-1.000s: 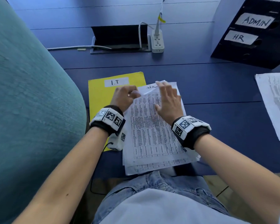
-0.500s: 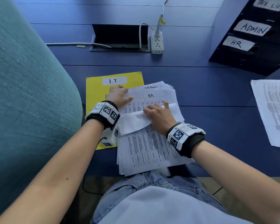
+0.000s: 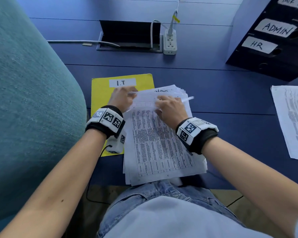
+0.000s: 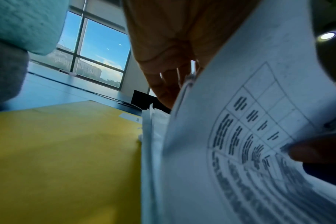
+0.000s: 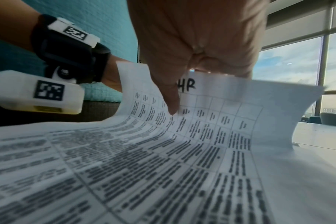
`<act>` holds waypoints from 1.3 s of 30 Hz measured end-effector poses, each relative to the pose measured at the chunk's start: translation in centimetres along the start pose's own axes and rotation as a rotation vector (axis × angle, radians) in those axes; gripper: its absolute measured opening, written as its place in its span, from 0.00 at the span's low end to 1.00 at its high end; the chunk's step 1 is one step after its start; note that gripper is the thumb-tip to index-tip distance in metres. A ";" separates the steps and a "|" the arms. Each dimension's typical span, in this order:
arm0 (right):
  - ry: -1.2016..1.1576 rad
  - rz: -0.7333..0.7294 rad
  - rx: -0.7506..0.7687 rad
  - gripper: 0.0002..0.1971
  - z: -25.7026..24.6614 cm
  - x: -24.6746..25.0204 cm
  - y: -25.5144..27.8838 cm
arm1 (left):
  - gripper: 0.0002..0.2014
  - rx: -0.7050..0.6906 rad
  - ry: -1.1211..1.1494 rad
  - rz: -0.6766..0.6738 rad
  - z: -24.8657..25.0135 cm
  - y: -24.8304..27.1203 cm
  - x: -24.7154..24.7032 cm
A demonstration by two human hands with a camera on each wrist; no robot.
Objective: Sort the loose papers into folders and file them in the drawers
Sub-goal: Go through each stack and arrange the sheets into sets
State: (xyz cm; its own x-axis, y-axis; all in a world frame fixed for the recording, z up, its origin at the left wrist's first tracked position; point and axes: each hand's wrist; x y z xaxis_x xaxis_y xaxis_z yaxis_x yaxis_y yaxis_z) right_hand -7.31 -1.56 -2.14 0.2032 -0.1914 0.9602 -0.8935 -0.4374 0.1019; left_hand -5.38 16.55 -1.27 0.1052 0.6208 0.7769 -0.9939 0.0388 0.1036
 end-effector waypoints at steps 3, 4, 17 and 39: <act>0.043 -0.073 -0.007 0.12 0.3 0.0 -0.7 | 0.15 -0.021 -0.062 0.029 -0.8 0.7 0.3; 0.054 -0.099 0.003 0.12 0.4 -0.1 -0.7 | 0.15 -0.034 -0.077 0.057 -1.1 0.9 0.3; -0.007 -0.109 0.089 0.18 0.2 -0.7 -0.6 | 0.10 0.008 -0.062 0.203 -1.2 0.6 0.2; -0.151 0.371 0.464 0.09 -0.2 -1.1 0.8 | 0.15 0.245 0.413 0.012 -1.8 -0.7 0.7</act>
State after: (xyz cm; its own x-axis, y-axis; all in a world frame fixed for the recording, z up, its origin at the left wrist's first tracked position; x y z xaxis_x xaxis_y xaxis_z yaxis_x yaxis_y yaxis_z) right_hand -8.31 -1.55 -3.08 -0.0035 -0.5114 0.8593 -0.6549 -0.6483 -0.3884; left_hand -4.64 18.40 -1.94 0.0218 0.8810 0.4726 -0.9524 -0.1255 0.2779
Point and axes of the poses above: each hand's wrist, its own y-axis away from the middle knuckle, its own x-axis out of the back of the hand, z = x × y, and after that the axes turned 3 degrees about -z, right-handed
